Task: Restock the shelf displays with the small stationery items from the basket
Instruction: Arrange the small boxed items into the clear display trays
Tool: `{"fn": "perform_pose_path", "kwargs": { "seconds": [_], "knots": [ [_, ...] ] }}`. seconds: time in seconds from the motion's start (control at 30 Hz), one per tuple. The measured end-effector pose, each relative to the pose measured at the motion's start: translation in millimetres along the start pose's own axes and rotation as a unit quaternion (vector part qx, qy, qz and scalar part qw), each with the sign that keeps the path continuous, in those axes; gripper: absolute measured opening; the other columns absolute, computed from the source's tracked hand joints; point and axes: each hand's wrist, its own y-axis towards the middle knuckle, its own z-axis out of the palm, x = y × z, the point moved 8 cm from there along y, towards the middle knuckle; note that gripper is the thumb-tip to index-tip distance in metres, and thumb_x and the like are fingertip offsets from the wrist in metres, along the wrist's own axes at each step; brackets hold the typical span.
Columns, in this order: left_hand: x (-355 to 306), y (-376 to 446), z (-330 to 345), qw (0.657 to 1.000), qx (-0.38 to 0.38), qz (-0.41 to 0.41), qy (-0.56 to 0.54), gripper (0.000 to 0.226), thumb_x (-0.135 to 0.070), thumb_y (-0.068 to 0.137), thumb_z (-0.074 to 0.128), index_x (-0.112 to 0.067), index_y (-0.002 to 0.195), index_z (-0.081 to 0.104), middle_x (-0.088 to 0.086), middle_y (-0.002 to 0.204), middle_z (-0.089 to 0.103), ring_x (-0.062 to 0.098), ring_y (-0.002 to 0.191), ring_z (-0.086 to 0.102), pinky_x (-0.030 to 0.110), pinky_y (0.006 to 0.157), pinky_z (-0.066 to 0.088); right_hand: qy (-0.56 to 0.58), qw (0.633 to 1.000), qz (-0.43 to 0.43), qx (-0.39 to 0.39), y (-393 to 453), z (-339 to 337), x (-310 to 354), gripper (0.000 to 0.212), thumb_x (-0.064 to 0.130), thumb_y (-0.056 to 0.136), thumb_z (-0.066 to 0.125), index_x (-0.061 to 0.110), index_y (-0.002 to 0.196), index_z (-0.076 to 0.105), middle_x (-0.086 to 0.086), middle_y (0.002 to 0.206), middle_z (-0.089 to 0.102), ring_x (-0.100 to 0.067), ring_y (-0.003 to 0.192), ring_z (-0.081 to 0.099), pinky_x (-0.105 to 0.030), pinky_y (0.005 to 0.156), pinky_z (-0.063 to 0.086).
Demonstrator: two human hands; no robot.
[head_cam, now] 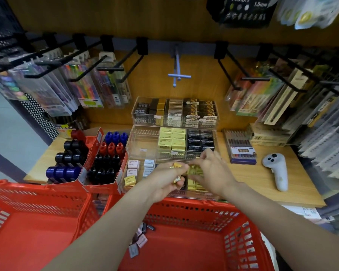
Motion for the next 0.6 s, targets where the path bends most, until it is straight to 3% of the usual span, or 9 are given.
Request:
{"fn": "perform_pose_path", "kwargs": {
  "seconds": [0.13,0.27,0.37,0.47,0.53,0.6],
  "knots": [
    [4.7,2.5,-5.8,1.0,0.002,-0.004,-0.03,0.01,-0.012,0.09,0.069,-0.01,0.1,0.067,0.006,0.091,0.064,0.009,0.058,0.051,0.016,0.048,0.044,0.011,0.999,-0.01,-0.036,2.1,-4.1,1.4,0.038,0.045,0.096,0.055,0.033,0.132,0.057,0.003,0.107,0.036,-0.019,0.111,0.038,-0.035,0.099,0.035],
    [8.8,-1.8,-5.2,1.0,0.019,-0.015,-0.008,0.021,-0.013,0.091,0.07,-0.009,0.111,0.067,0.006,0.104,0.061,0.01,0.062,0.052,0.016,0.05,0.044,-0.016,0.998,-0.034,-0.046,3.0,-5.6,9.3,0.033,0.046,0.099,0.046,0.038,0.127,0.061,0.003,0.103,0.035,-0.019,0.107,0.037,-0.038,0.094,0.037],
    [5.7,-1.5,-9.0,0.999,-0.012,0.001,-0.039,0.014,-0.011,0.092,0.066,-0.008,0.106,0.064,0.009,0.1,0.061,0.01,0.061,0.051,0.017,0.048,0.043,-0.003,0.998,-0.038,-0.055,0.7,-6.7,7.9,0.032,0.041,0.1,0.047,0.032,0.127,0.062,0.003,0.103,0.038,-0.018,0.106,0.04,-0.037,0.096,0.037],
    [-4.2,-2.9,-9.9,0.998,-0.027,0.012,-0.051,0.017,-0.013,0.091,0.067,-0.008,0.107,0.062,0.009,0.092,0.058,0.012,0.067,0.05,0.019,0.051,0.044,0.126,0.986,-0.053,-0.099,-2.8,-20.2,4.8,0.028,0.03,0.098,0.055,0.025,0.125,0.064,0.007,0.103,0.048,-0.006,0.092,0.051,-0.025,0.088,0.043],
    [-9.7,-6.9,-3.8,0.998,-0.011,0.003,-0.068,0.022,-0.016,0.095,0.063,-0.005,0.113,0.06,0.009,0.089,0.054,0.015,0.067,0.049,0.022,0.05,0.043,0.236,0.967,-0.054,-0.081,-3.6,-24.6,5.5,0.03,0.028,0.095,0.061,0.027,0.125,0.064,0.012,0.103,0.053,0.001,0.083,0.057,-0.014,0.078,0.046],
    [-12.9,-14.1,4.2,0.995,0.01,-0.01,-0.095,0.026,-0.018,0.101,0.048,-0.002,0.119,0.057,0.013,0.089,0.054,0.018,0.066,0.049,0.026,0.05,0.042,0.332,0.942,-0.04,-0.04,-4.4,-25.1,7.5,0.036,0.029,0.092,0.067,0.028,0.127,0.062,0.014,0.107,0.058,0.0,0.088,0.062,-0.02,0.081,0.054]
  ]
}}
